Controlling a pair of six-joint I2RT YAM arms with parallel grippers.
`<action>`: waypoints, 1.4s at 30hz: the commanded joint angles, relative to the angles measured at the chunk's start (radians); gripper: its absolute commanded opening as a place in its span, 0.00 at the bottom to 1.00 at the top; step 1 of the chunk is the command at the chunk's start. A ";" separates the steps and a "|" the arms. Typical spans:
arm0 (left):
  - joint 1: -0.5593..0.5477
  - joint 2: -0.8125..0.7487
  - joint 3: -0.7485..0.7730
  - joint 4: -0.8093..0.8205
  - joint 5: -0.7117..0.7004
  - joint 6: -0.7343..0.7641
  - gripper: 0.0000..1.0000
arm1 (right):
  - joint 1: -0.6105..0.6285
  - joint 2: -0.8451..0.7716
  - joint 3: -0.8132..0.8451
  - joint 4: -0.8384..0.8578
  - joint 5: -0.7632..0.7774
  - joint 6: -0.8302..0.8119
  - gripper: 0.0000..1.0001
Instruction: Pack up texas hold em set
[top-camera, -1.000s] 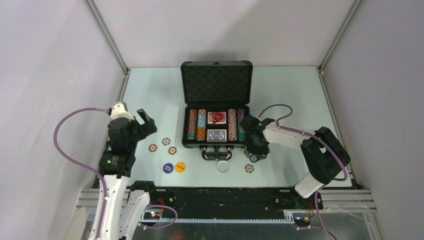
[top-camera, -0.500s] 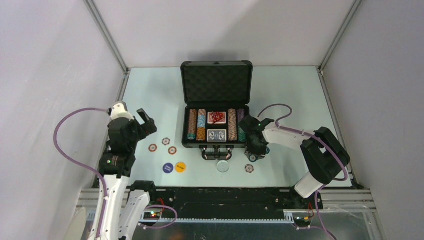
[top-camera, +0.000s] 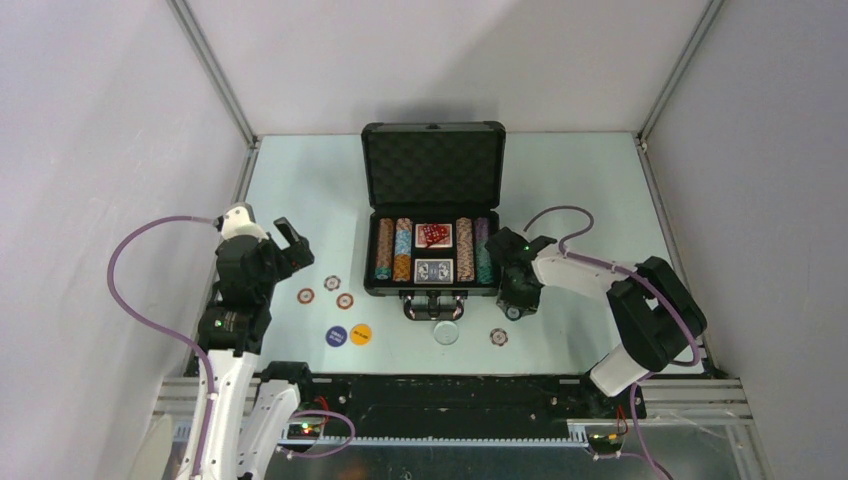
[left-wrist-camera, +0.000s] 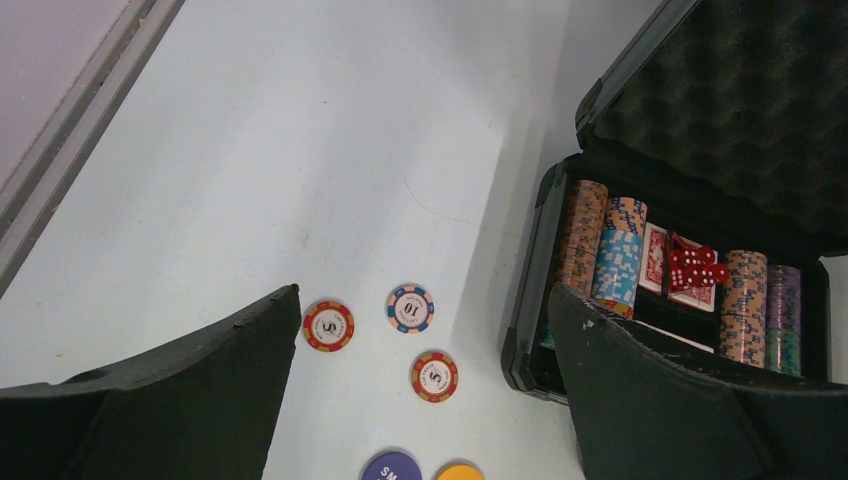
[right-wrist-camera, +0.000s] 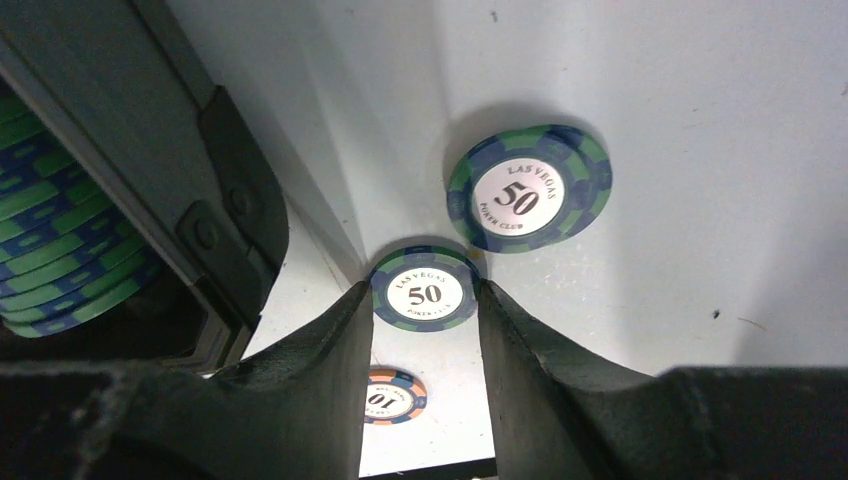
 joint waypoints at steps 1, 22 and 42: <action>0.007 -0.003 -0.002 0.021 -0.005 0.024 0.98 | -0.021 -0.005 -0.008 -0.035 0.078 -0.025 0.45; 0.007 0.000 -0.001 0.021 -0.004 0.024 0.99 | -0.072 -0.106 0.010 -0.049 0.055 -0.052 0.47; 0.007 -0.002 -0.001 0.021 -0.007 0.026 0.98 | -0.086 -0.094 0.010 -0.023 0.015 -0.078 0.58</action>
